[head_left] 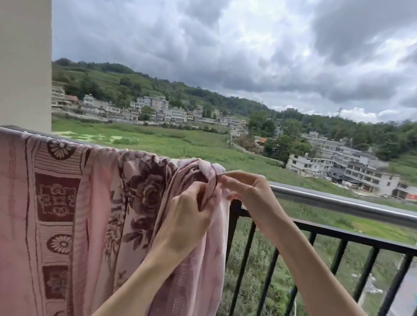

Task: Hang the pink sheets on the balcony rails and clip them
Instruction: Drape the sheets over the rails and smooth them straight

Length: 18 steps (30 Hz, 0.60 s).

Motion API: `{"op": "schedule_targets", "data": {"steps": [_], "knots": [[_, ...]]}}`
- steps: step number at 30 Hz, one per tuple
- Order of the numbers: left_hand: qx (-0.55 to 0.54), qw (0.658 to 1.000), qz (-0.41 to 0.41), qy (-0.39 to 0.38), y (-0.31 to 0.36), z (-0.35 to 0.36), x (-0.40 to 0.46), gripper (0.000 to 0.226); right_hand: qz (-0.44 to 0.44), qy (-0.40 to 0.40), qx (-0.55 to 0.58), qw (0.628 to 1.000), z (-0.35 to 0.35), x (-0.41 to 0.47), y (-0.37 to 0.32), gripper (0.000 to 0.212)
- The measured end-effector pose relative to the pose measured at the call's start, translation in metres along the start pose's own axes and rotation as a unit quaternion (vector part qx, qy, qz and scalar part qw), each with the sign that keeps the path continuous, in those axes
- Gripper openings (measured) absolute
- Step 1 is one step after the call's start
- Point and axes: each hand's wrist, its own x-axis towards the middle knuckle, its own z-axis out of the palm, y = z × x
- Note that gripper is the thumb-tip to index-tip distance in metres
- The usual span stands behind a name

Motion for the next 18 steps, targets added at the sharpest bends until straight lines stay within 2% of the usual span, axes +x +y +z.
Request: {"op": "schedule_targets", "data": {"steps": [2,4,7,9,12,15,18], "knots": [[-0.017,0.999,-0.027,0.035,-0.011,0.014,0.016,0.012,-0.072,-0.003,-0.105,0.992,-0.010,0.024,0.025,0.021],[-0.011,0.997,-0.038,0.062,-0.038,0.034,0.046,0.015,-0.143,-0.021,-0.205,0.968,-0.015,0.068,0.063,0.032],[-0.021,0.998,-0.046,0.048,-0.049,0.047,0.079,0.018,-0.211,-0.075,-0.257,0.940,-0.017,0.118,0.091,0.038],[0.030,0.998,-0.030,0.044,-0.053,0.054,0.097,0.020,-0.238,-0.092,-0.265,0.930,-0.015,0.145,0.100,0.032],[0.088,0.993,-0.019,0.082,-0.071,0.061,0.116,0.014,-0.234,-0.127,-0.249,0.931,-0.014,0.177,0.118,0.021],[0.103,0.988,-0.016,0.113,-0.086,0.048,0.117,0.013,-0.200,-0.147,-0.211,0.945,-0.007,0.190,0.127,0.019],[0.148,0.982,-0.013,0.113,-0.102,0.035,0.114,0.016,-0.167,-0.140,-0.117,0.969,0.003,0.195,0.133,0.017]]}}
